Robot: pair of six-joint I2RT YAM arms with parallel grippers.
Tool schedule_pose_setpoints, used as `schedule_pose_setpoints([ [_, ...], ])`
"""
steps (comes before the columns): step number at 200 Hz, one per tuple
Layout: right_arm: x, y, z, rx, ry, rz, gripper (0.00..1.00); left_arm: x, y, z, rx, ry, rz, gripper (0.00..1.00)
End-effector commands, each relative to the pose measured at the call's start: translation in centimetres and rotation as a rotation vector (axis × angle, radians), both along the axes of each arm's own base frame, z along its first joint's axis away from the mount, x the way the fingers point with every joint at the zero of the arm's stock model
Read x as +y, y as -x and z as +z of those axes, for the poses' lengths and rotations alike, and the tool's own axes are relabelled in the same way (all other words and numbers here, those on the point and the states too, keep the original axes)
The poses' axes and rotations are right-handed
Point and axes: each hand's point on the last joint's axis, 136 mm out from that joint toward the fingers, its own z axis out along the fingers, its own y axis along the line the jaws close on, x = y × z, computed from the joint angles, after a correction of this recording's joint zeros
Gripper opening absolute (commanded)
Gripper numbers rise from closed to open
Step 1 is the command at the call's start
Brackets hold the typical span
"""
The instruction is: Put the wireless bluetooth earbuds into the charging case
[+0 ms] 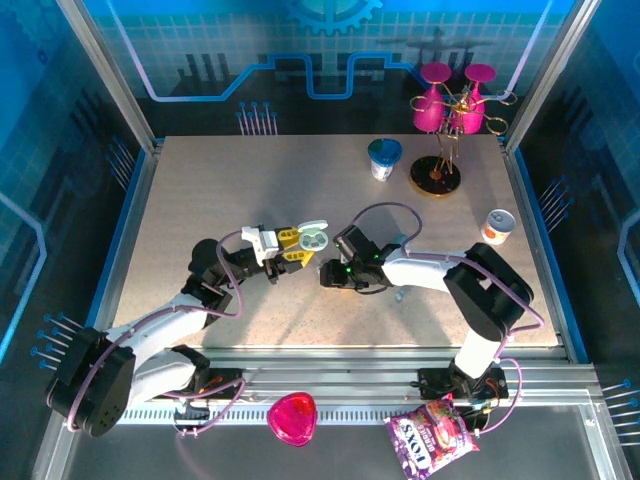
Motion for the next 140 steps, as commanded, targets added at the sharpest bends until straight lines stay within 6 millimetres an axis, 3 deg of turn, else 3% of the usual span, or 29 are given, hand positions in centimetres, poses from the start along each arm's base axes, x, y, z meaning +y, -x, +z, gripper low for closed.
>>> schedule_pose_setpoints([
  [1,-0.4,-1.3,0.6,-0.029,0.023,-0.016,0.50,0.2,0.2,0.8,-0.051,-0.001,0.006,0.26],
  [55,-0.8,-2.6,0.9,-0.047,0.081,0.016,0.47,0.2,0.2,0.9,-0.056,-0.002,0.010,0.26],
  [100,-1.0,-2.6,1.5,-0.057,0.115,0.050,0.46,0.4,0.3,1.2,-0.067,0.001,0.017,0.26],
  [140,-1.1,-2.5,1.8,-0.118,0.203,0.259,0.42,0.3,0.4,1.1,-0.063,-0.001,0.011,0.26],
])
